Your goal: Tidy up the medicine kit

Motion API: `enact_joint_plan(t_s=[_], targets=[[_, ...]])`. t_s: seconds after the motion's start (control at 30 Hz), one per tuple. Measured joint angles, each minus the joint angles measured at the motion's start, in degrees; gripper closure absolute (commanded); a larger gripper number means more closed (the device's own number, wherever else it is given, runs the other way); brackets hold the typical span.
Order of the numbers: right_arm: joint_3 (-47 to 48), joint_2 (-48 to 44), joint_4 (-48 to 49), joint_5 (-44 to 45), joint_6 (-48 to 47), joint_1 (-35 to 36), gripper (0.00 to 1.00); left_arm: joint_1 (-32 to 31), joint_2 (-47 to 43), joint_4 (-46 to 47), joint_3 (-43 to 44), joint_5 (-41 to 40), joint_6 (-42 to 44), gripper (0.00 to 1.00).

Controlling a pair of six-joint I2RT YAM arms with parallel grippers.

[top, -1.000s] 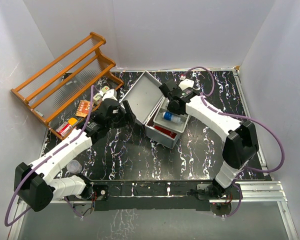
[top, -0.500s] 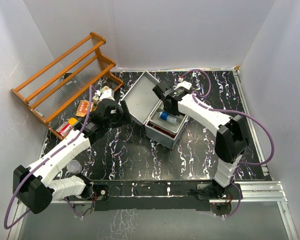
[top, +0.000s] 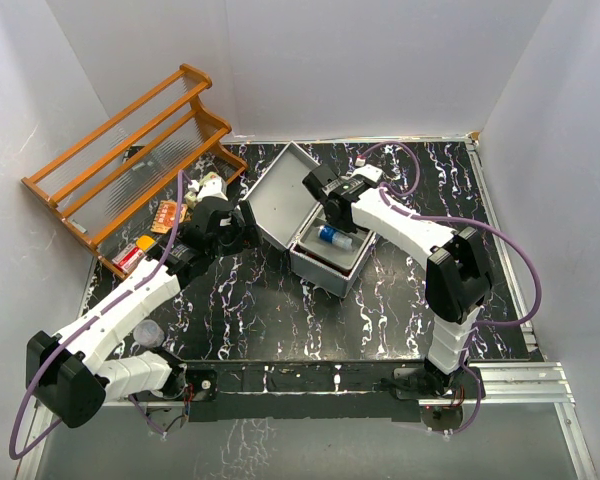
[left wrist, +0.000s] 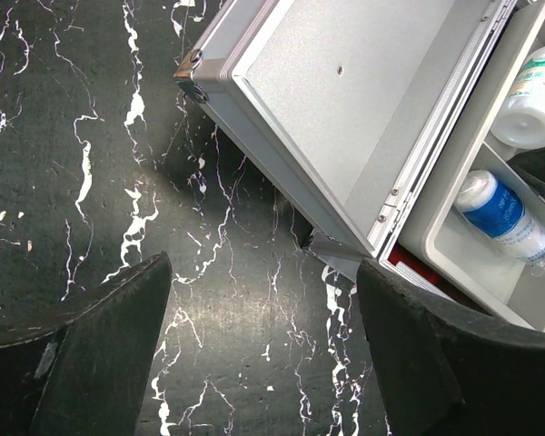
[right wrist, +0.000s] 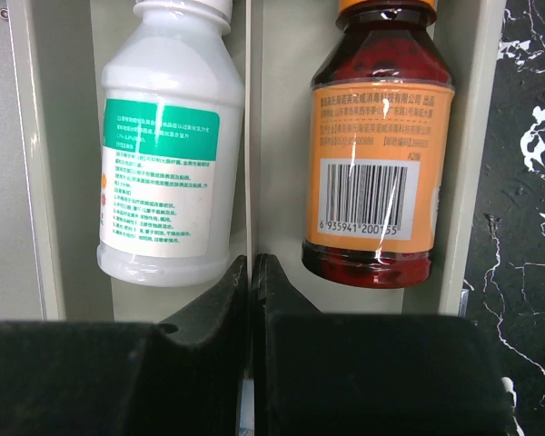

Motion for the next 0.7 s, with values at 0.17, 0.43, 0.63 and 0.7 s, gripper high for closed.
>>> enact_joint_plan(t_s=[0.17,0.43,0.63,0.7], targets=[[-0.11,-0.04,0.07,-0.55,0.79,0.00,1.00,0.17,0.00,0.02,0.00,0.00,0.13,0.18],[-1.64,-0.61,0.26,-3.26,2.54,0.57,1.00,0.39,0.02,0.02,0.00,0.00,0.31,0.17],[-1.66,-0.61,0.15,-3.96,2.67,0.70,1.00,0.59,0.04,0.02,0.00,0.00,0.42,0.17],[-1.66,-0.61,0.13,-3.91,2.64,0.70,1.00,0.72,0.04,0.00,0.00,0.00,0.42,0.17]])
